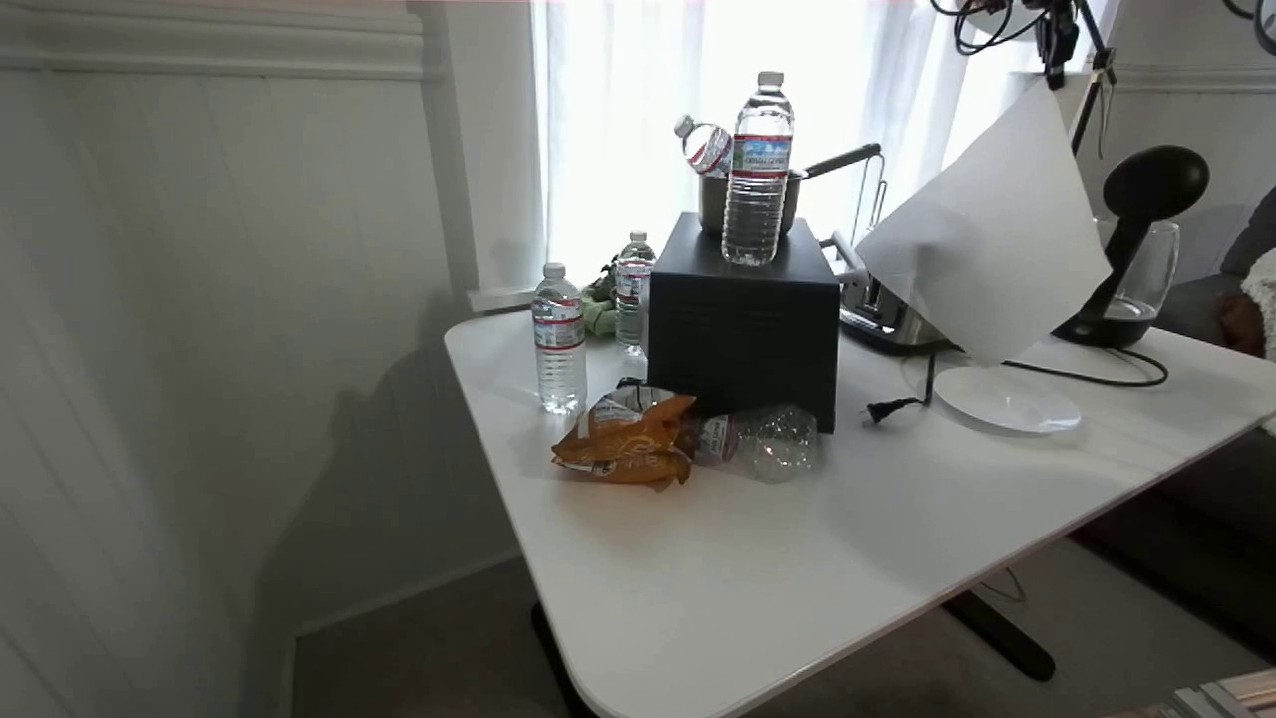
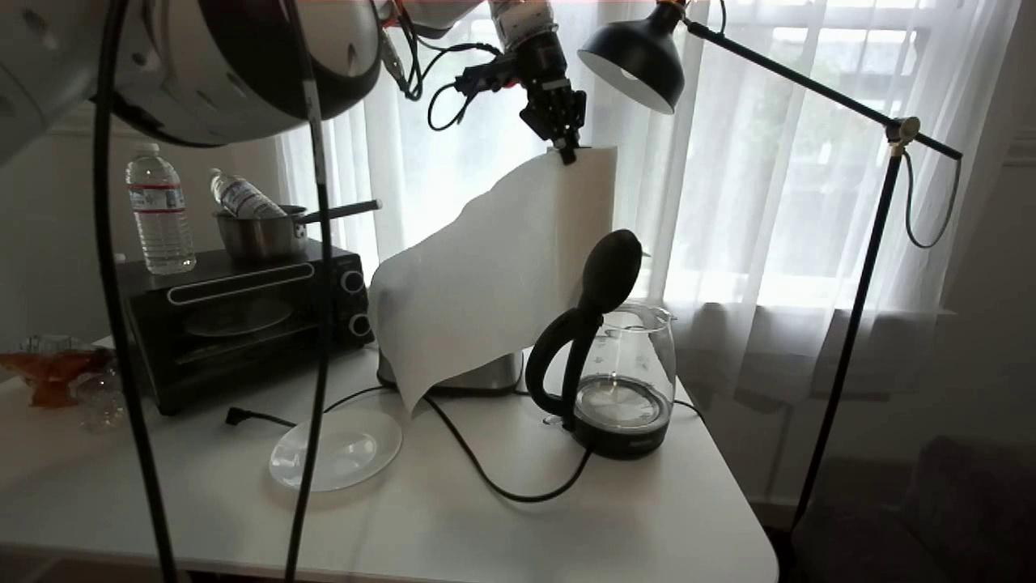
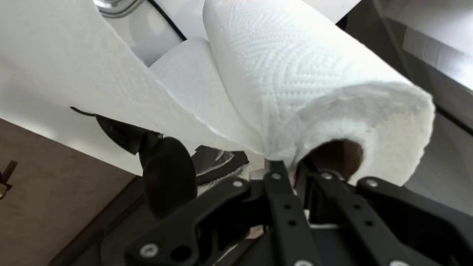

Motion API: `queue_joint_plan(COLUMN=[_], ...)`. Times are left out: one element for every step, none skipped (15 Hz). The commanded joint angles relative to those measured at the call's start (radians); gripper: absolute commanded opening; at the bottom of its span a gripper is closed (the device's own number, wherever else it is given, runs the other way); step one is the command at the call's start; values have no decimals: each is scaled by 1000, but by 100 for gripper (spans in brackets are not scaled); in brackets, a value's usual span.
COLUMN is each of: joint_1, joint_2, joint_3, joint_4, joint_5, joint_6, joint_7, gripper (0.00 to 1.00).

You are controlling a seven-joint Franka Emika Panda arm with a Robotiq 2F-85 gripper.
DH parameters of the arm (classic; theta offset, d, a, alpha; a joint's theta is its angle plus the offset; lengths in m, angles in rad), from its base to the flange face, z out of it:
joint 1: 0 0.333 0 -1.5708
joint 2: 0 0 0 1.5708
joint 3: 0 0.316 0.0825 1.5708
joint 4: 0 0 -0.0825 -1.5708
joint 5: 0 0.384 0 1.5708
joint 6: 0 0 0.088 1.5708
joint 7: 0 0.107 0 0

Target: Move the paper towel roll to the right

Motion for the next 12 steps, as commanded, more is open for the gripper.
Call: queue_joint_plan(joint_1=[-4,-9,8,9,9,9,8,8,8,10,9,9], joint_2=[47,64,50,64,71,71,70,68,67,79,93,106], joint_3=[37,46,18,19,18,16,16,15,15,13,14,12], joint_4=[-1,-2,-2,-2,-2,-2,0,1,1,1,0,-1], joint_5=[42,54,31,33,32,32,32,32,32,28,29,28], joint_6=[102,108,74,78,78,78,78,78,78,94,100,116], joint_7=[-62,-85,-48,-51,-51,-51,-51,-51,-51,-45,-41,-31], gripper=[3,3,3,12,12,12,12,12,4,3,2,3])
